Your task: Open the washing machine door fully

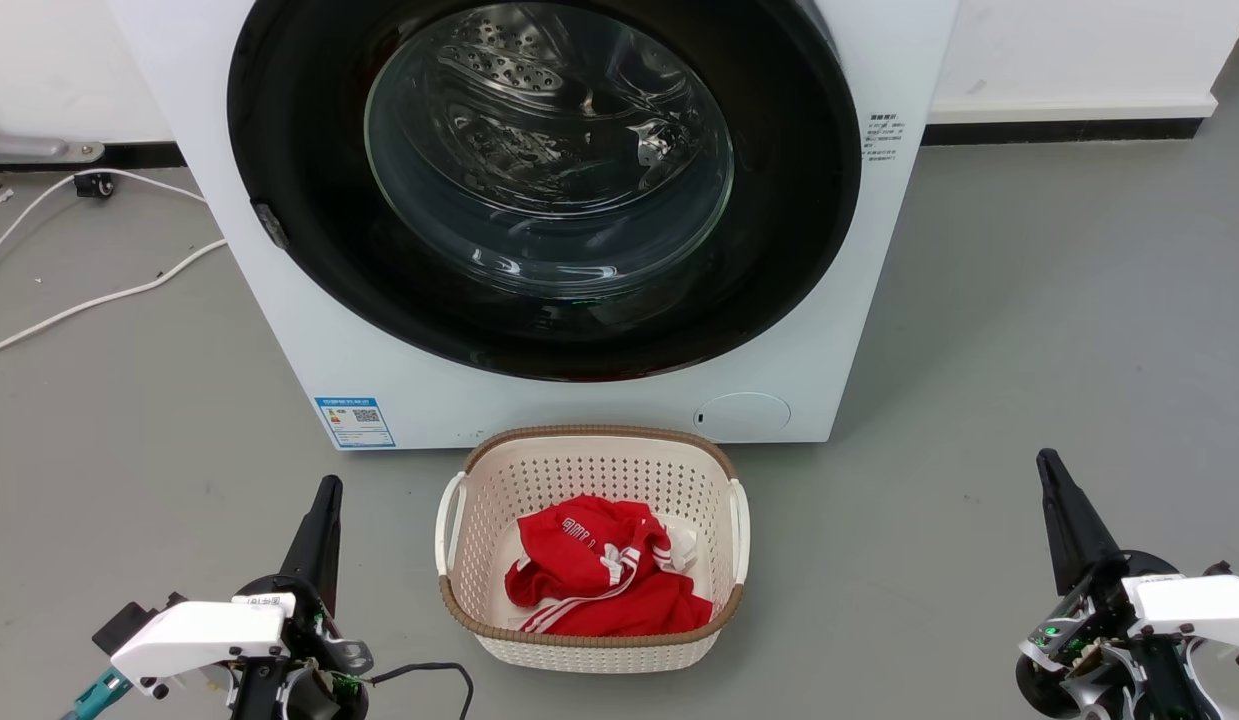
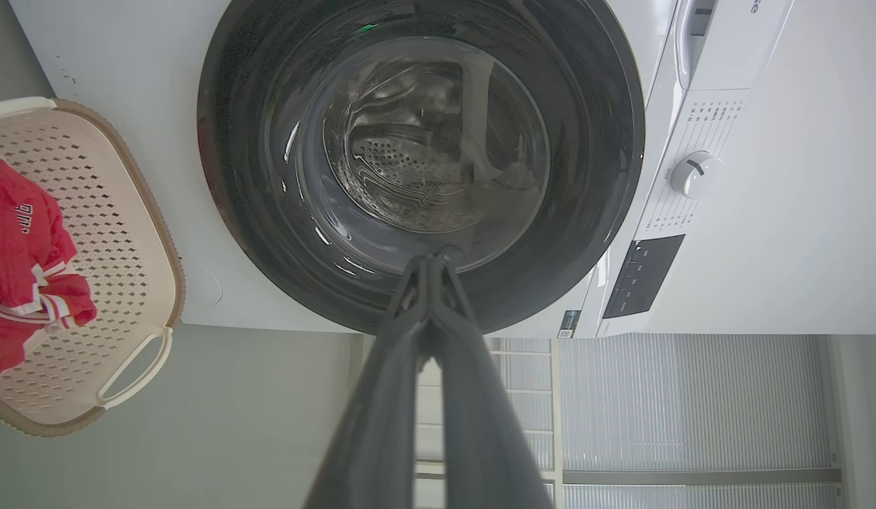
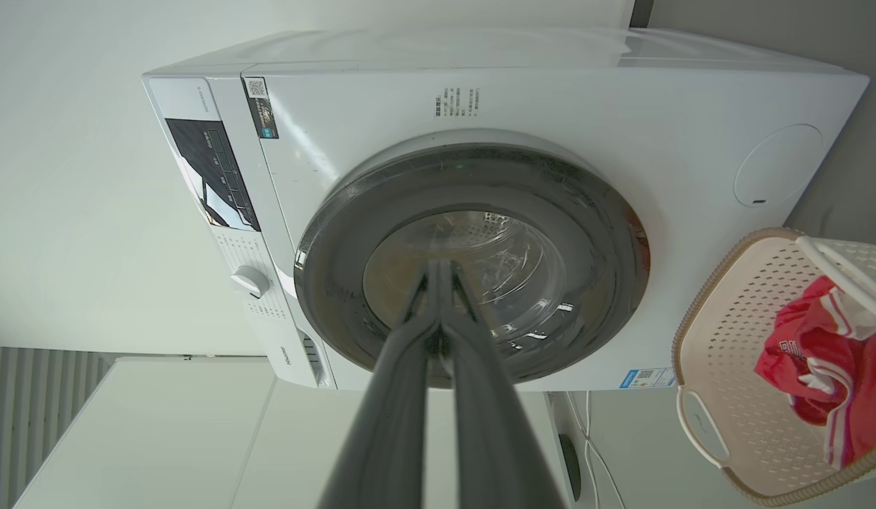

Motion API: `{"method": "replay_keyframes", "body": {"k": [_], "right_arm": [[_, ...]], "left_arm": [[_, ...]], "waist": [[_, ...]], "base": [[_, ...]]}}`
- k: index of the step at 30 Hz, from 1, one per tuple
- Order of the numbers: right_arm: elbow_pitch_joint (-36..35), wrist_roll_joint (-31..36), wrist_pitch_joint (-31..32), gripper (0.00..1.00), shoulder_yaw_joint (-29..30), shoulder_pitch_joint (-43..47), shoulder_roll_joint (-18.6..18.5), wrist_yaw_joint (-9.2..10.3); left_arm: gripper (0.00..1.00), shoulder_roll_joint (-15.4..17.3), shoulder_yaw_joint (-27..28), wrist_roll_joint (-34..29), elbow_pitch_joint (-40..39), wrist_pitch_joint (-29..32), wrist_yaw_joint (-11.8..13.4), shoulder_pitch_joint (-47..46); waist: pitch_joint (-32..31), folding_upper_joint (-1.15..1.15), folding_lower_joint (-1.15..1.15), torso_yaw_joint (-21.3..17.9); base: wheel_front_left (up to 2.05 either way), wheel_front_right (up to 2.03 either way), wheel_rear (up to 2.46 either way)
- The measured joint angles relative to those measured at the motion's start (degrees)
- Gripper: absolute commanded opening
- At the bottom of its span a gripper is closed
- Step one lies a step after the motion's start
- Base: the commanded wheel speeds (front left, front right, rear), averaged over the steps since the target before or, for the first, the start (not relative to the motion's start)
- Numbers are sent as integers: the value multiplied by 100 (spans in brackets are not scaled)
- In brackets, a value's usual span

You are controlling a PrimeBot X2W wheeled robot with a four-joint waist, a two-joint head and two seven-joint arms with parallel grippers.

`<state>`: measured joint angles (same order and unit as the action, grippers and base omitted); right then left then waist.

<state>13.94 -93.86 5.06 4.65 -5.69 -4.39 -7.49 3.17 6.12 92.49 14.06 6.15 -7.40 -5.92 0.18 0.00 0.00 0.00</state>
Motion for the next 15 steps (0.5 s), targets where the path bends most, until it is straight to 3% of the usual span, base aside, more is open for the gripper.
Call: {"method": "replay_keyframes", "body": {"k": [8,9,15], "right_arm": [[10,10,3,0,16,8,15,0],[49,10,3,100,12,32,20,0],[43,14,-118,100,-78,174,46,1]], "left_arm": [[0,-7,2,-2,10,-1,0,6],[100,-13,-2,-2,49,-2,1,26],[100,-37,-102,-35,77,-115,5,149]], "waist": [[0,0,0,0],[0,0,0,0],[2,0,0,0]], "base": [[0,0,0],[0,0,0],[0,0,0]]}}
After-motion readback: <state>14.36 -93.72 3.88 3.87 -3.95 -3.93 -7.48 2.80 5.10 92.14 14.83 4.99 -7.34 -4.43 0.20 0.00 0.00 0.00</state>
